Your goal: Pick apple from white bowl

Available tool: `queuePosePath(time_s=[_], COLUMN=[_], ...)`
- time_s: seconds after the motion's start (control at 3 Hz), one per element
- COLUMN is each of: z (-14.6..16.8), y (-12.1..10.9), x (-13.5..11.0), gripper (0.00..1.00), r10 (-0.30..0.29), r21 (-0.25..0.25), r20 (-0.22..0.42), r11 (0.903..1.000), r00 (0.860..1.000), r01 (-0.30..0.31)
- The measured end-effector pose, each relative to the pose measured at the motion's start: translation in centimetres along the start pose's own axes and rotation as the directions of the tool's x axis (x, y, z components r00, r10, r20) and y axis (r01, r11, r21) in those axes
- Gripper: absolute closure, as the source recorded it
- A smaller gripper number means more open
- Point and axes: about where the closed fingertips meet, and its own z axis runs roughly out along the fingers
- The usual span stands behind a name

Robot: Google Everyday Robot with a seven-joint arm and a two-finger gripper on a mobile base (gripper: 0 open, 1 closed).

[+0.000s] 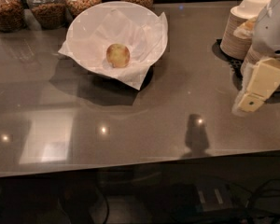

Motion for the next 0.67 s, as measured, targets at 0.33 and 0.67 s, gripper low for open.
queuePosePath(time_s=[0.33,0.67], z=[1.9,3.2], y=[-1.5,-2.9], x=[-2.4,-4.3], gripper=[0.0,0.0], r10=[0.01,0.016], r21=[0.017,0.036], r20=[0.122,0.209], r11=[0.9998,0.999], r00=[0.992,0.978], r01=[-0.012,-0.024])
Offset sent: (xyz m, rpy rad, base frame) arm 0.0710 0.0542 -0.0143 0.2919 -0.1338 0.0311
